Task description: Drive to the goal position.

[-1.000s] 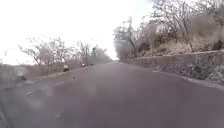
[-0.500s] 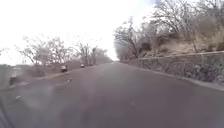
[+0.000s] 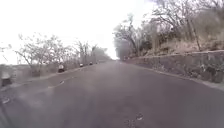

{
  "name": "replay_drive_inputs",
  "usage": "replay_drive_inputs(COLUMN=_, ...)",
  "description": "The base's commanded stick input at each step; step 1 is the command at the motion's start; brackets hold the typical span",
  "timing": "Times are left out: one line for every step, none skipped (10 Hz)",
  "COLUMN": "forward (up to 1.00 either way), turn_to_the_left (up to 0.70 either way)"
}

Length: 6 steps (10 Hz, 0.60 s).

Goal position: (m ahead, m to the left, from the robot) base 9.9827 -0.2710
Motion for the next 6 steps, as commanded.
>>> replay_drive_inputs(forward=0.7, turn_to_the_left=0.0)
replay_drive_inputs(forward=0.7, turn_to_the_left=0.0)
replay_drive_inputs(forward=0.7, turn_to_the_left=0.0)
replay_drive_inputs(forward=0.7, turn_to_the_left=0.0)
replay_drive_inputs(forward=0.7, turn_to_the_left=0.0)
replay_drive_inputs(forward=0.7, turn_to_the_left=0.0)
